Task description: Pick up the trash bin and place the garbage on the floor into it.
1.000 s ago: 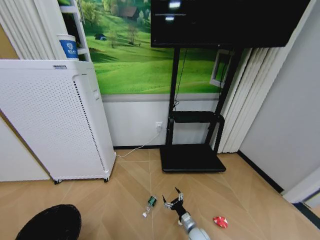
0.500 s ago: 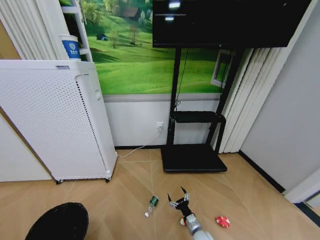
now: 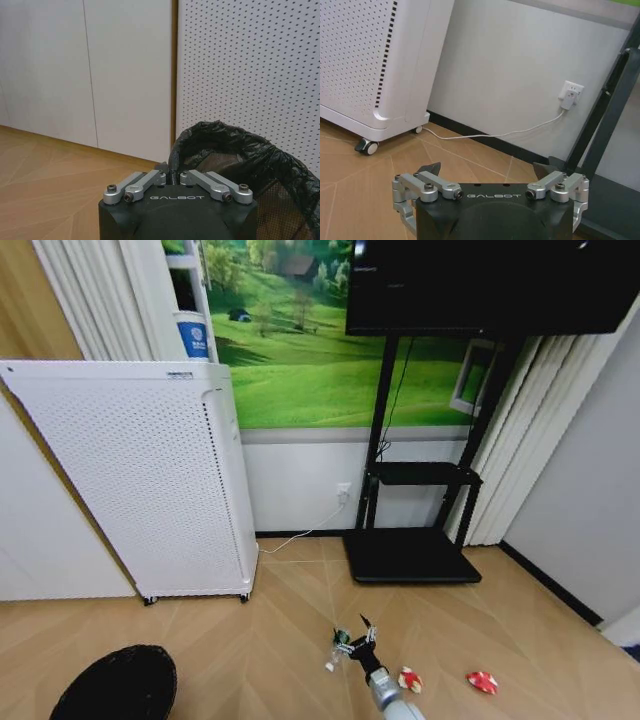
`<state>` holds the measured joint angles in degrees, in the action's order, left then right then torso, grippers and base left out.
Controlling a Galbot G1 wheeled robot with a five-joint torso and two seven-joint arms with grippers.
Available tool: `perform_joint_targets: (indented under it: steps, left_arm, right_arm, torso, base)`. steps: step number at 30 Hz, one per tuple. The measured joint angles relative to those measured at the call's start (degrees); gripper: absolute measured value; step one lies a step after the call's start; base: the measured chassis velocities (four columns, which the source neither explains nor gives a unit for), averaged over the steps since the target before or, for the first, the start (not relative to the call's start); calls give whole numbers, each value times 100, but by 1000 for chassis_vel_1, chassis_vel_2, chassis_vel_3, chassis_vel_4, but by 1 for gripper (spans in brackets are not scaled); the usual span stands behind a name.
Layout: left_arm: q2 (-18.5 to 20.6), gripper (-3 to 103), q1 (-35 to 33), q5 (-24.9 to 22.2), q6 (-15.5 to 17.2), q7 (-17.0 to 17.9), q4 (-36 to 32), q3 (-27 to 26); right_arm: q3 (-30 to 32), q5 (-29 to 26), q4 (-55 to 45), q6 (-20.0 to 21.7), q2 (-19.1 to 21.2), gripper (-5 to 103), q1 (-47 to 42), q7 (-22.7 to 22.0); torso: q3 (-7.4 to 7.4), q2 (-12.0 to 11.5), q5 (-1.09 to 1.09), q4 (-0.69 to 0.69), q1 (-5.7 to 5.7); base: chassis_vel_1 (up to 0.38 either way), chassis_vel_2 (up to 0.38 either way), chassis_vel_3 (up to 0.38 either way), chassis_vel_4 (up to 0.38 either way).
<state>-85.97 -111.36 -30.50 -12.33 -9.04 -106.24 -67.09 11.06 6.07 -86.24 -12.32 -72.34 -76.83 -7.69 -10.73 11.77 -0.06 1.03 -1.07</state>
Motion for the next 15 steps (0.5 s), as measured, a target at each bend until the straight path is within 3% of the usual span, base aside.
perform_joint_targets:
  steps: [2, 6, 15]
  left_arm:
    - [-2, 7, 6, 4, -1, 0, 0, 5]
    - [-7, 7, 12, 9, -7, -5, 0, 28]
    - [-8, 7, 14, 16, -20, -20, 3, 41]
  right_arm:
    - [-12, 2, 7, 12, -12, 100, 5, -19]
    - [-49, -22, 133, 31, -48, 100, 60, -140]
    - [-133, -185, 182, 217, -45, 100, 91, -250]
  torso:
    - [-1, -1, 8, -10, 0]
    - [-1, 0, 8, -4, 0]
    - [-1, 0, 7, -2, 1]
  base:
    - [90, 7, -46, -68]
    - [-22, 12, 58, 13]
    - [-48, -40, 29, 26]
